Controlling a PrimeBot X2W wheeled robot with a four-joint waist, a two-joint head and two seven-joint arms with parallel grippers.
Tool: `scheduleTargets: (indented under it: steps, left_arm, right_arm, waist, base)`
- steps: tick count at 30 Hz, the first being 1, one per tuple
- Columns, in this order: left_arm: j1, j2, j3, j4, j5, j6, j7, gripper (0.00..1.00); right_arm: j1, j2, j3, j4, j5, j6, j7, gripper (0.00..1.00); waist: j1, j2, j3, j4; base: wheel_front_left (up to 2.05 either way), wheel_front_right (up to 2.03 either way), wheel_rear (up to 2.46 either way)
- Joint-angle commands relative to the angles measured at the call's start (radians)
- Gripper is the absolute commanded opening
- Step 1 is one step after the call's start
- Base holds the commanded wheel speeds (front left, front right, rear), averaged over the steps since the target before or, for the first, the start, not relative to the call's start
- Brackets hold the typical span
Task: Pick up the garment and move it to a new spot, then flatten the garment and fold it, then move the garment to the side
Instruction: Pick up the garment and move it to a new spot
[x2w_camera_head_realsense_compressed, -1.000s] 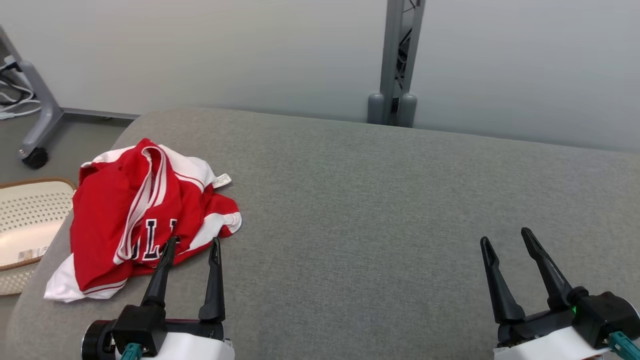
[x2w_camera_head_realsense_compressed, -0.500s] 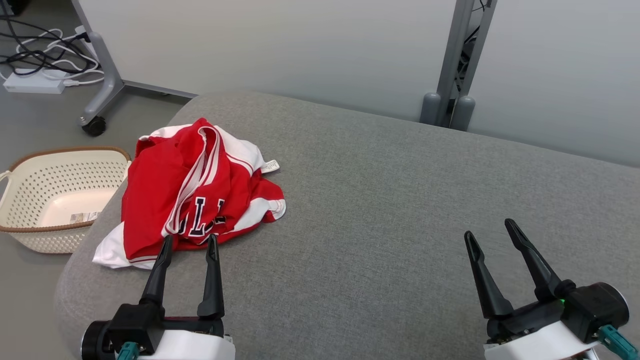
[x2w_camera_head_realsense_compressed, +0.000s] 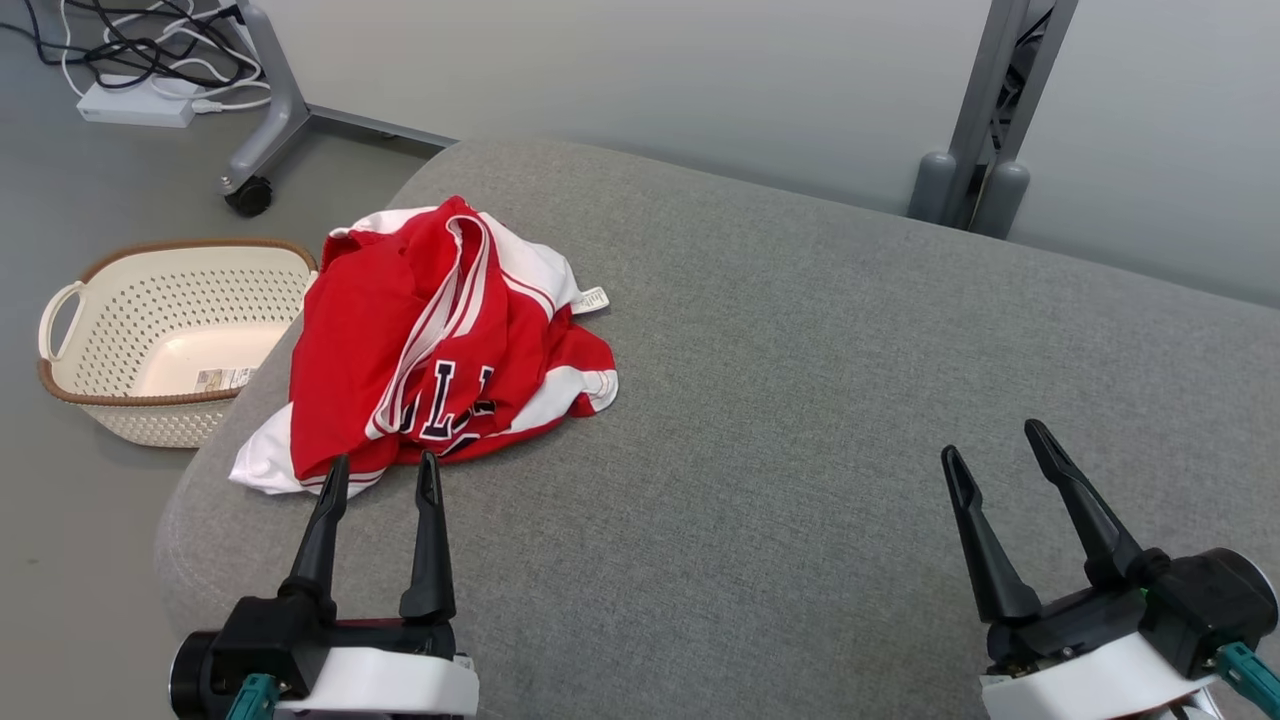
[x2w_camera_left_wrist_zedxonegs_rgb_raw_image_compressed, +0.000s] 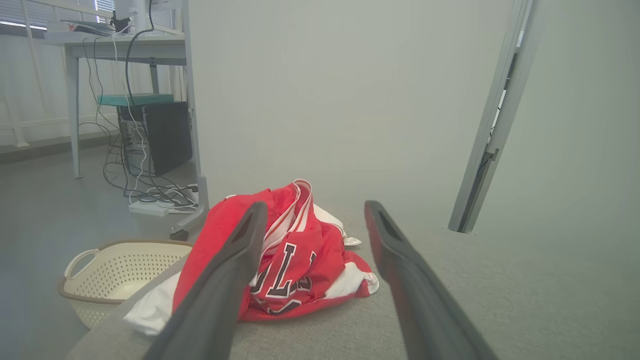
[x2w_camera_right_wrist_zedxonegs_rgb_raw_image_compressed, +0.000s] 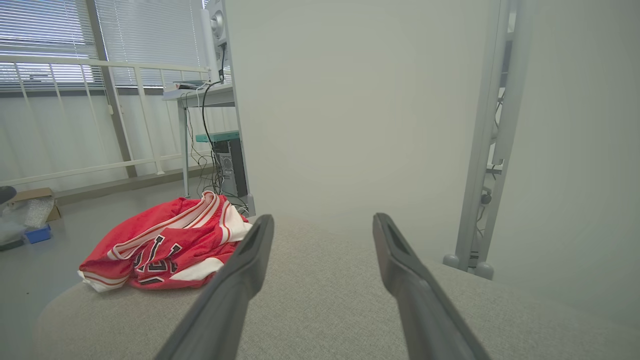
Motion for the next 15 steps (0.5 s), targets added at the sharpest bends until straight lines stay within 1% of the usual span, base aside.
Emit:
scheduleTargets:
  steps: [1,6,15]
  left_arm:
    - [-0.026,0.003,0.001,-0.002,-0.008,0.006,-0.004,1.0]
    - [-0.069,0.003,0.007,0.018,-0.039,0.02,-0.004,1.0]
    - [-0.21,0.003,0.015,0.087,-0.083,0.038,-0.004,1.0]
  right_arm:
    - [-0.013,-0.012,-0.001,-0.008,0.003,0.001,-0.003,1.0]
    - [-0.031,-0.036,0.0,-0.018,0.004,0.001,-0.003,1.0]
    - [-0.081,-0.096,-0.013,-0.041,0.022,0.001,-0.003,1.0]
  waist:
    - [-0.0001,0.0,0.012,0.002]
    - [-0.0001,0.0,0.061,-0.005]
    - [-0.0001,0.0,0.189,-0.038]
  base:
    - [0.0,0.0,0.0]
    - [0.0,0.0,0.0]
    - [0.0,0.0,0.0]
